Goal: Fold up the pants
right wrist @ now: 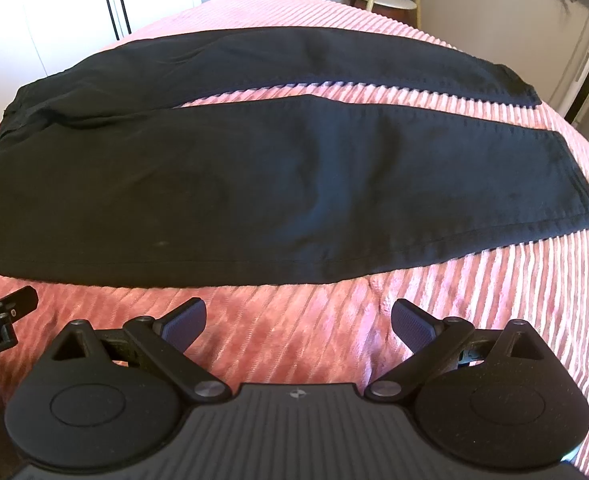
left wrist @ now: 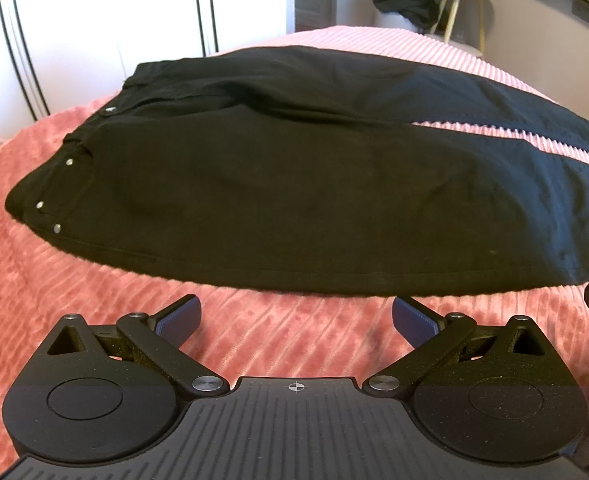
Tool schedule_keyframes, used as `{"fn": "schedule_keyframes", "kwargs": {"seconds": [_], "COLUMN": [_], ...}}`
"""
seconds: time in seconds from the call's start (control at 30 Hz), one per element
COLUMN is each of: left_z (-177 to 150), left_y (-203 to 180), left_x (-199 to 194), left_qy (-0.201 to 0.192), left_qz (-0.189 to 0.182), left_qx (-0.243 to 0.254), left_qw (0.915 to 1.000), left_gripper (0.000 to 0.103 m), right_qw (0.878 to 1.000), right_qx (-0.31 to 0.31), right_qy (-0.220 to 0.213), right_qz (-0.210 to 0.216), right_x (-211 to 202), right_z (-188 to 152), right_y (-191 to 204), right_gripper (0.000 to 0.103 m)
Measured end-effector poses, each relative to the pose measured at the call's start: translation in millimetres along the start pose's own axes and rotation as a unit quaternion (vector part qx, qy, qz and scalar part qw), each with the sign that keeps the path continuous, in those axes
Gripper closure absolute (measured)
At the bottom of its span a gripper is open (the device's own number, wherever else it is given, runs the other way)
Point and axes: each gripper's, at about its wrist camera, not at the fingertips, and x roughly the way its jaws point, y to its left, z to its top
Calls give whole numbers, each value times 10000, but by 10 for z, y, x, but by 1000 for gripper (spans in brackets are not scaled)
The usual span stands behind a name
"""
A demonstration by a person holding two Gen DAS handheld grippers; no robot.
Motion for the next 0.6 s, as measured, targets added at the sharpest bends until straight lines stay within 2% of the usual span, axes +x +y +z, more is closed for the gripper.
{"fn": "schedule_keyframes", "kwargs": {"seconds": [0.23, 0.5, 0.6], "left_z": [10, 21, 38], "left_y": [16, 55, 127], "left_x": [-12, -4, -12], "left_qy": [-2, -6, -18], "left_qz": [-62, -108, -145], "left_qx": [-71, -131, -337], "left_qw": [10000, 9999, 9993], "left_gripper": [0, 0, 0], "right_qw": [9999, 9983, 9955], "right_qx": [80, 461, 763], "right_qy": [37, 153, 169], "right_qz": [51, 330, 539], "right_x": [14, 36, 46], "right_z": [12, 37, 100], "right_y": [-22, -138, -242], "right_gripper": [4, 4, 4]}}
